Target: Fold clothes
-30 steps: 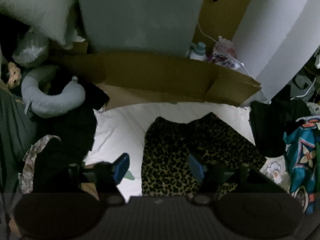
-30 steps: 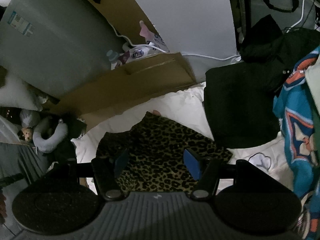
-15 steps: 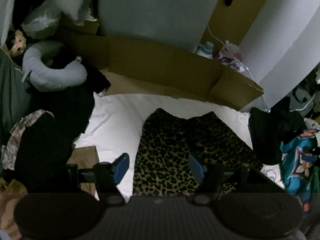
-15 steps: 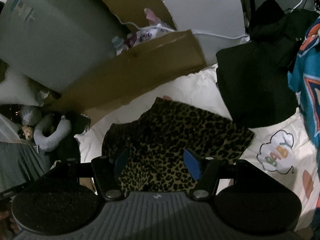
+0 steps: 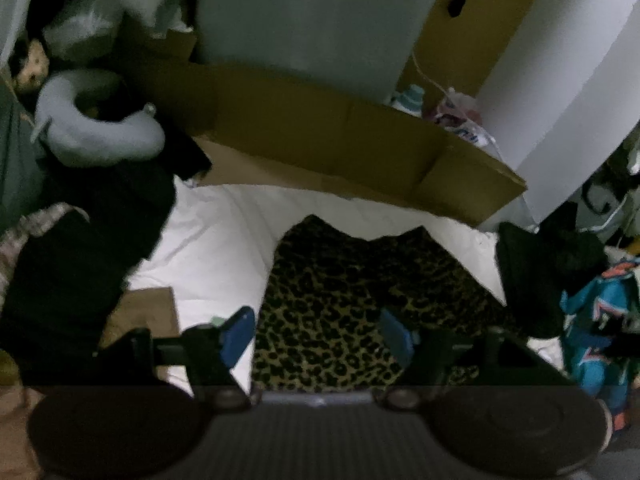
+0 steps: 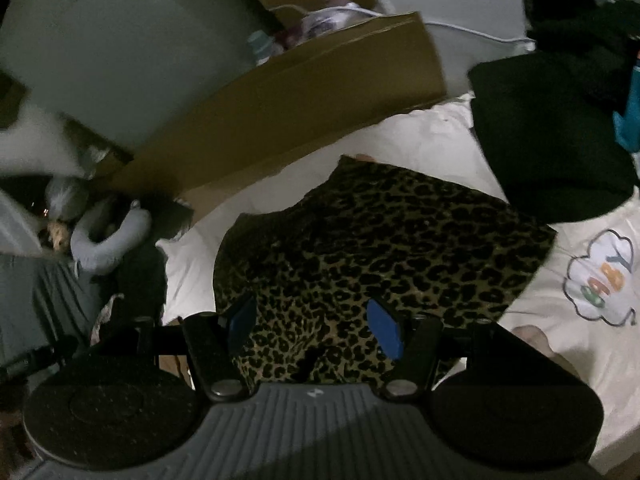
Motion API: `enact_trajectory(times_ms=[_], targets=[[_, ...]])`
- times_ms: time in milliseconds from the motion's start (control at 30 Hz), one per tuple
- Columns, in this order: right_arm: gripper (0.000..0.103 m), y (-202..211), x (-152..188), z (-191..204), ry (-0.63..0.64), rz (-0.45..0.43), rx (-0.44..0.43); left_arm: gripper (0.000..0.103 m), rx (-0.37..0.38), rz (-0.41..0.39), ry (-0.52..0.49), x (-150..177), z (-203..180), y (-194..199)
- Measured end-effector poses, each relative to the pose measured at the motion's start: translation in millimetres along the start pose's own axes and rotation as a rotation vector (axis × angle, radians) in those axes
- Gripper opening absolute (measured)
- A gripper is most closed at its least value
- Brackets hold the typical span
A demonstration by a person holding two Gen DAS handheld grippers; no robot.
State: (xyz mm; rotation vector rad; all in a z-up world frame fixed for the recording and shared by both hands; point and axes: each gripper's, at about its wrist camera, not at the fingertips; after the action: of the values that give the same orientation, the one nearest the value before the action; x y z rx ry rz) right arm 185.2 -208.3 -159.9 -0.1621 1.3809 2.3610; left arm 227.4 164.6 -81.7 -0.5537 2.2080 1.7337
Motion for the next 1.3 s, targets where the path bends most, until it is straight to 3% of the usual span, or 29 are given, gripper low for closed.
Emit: enact_trajectory(times_ms=[67,367,567,867,1000,1300], targets=[[0.068,-9.5,10.3,-1.2,0.001,-0.008,-0.004,0.072,0.032,-0.011,0.003,8.5,5.2,-8.9],[0.068,-58.2,59.0,-22.9,-0.055,-0.051,-0.034,0.072,0.032,-0.019,0.025,58.0,33.4,-61.4],[0.067,-94.7,85.7,-24.4,-0.009,-0.015,-0.022,0.07,0.028,0.012,0.086,99.3,59.7,-95.2],[0.066,-154.2,116.7,-17.5,0.047,0.088,-0.026,0.07,0.028,0.123,0.156,149.0,87.1,-162.1],[0.066,-179.6,129.0,-17.3,0.047,0.136,-0.031,0.07,0.007,0.184,0.146,161.0,84.6,-186.7],[0.066,-215.1,137.4,-33.4,-0.056,0.194,0.009,0.071,-0.016,0.231,0.146,161.4,68.3,-218.4]])
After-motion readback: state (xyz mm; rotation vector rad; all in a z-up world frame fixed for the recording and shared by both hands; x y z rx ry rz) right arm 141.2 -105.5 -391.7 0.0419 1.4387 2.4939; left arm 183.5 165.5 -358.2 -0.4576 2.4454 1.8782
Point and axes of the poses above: each gripper's, at about its wrist camera, not at the fingertips, and y roughly against the way its jaws point, z to its left, x to its underside, and after that the axes turned 3 degrees about z, right-handed
